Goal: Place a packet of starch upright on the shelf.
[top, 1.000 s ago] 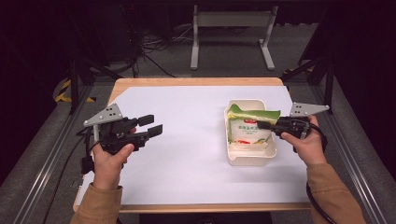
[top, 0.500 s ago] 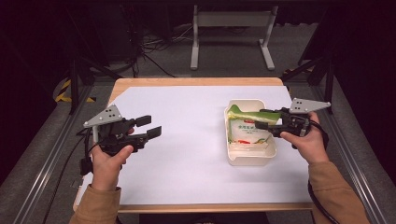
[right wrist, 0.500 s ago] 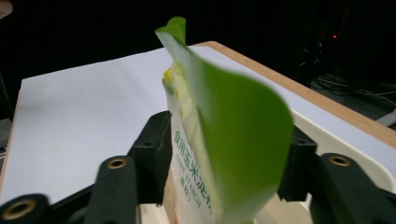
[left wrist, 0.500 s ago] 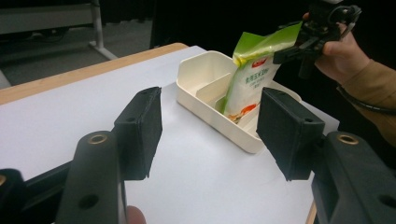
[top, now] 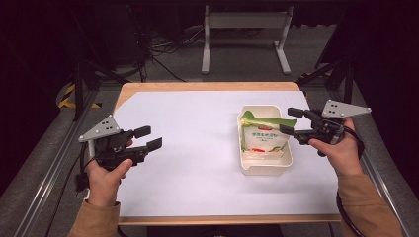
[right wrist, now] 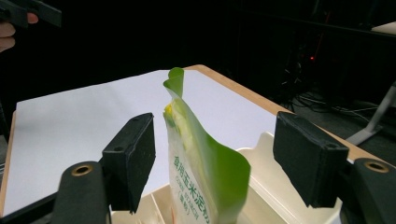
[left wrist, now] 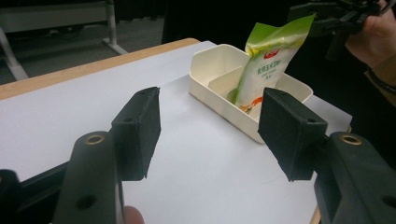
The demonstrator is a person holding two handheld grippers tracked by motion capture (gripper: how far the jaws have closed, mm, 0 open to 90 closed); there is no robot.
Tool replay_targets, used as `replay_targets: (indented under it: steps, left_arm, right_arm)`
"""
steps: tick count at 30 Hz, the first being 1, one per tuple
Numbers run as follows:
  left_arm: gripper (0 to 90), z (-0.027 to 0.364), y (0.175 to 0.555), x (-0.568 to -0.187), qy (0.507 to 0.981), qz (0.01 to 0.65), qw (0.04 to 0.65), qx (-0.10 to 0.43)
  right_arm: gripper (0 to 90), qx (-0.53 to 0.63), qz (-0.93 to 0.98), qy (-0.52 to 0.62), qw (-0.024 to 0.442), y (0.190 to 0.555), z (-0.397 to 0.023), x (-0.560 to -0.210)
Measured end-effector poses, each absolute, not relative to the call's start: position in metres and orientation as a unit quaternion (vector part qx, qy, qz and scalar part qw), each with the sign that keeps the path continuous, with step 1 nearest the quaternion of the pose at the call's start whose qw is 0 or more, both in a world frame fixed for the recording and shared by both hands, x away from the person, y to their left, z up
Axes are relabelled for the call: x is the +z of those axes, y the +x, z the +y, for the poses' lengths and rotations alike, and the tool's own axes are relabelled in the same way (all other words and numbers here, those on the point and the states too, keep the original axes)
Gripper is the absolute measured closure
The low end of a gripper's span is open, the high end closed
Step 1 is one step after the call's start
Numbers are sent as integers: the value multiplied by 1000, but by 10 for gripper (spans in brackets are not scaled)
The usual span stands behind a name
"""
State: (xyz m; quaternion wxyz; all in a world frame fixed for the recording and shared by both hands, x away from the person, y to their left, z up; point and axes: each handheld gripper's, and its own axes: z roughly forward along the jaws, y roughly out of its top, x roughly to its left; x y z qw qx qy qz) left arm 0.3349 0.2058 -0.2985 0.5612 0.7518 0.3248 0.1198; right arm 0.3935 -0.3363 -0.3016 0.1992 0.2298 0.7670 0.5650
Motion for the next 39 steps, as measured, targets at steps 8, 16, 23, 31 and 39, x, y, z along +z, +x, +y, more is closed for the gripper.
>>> replay_targets:
  steps: [8, 16, 23, 31, 39]
  left_arm:
    - [386, 218, 332, -304, 751, 327, 557, 132]
    - [376, 229, 330, -312, 752, 334, 551, 138]
    - [370, 240, 330, -324, 750, 343, 546, 146]
    - [360, 250, 334, -344, 749, 355, 540, 148]
    - [330, 256, 341, -358, 743, 368, 541, 143]
  right_arm:
    - [259, 559, 760, 255, 210, 381, -355, -296]
    - [214, 535, 762, 290, 219, 368, -375, -308]
    - [211, 529, 758, 313, 217, 362, -389, -333]
    - [211, 512, 754, 350, 216, 361, -401, -373]
    - [210, 495, 759, 367, 212, 365, -407, -395]
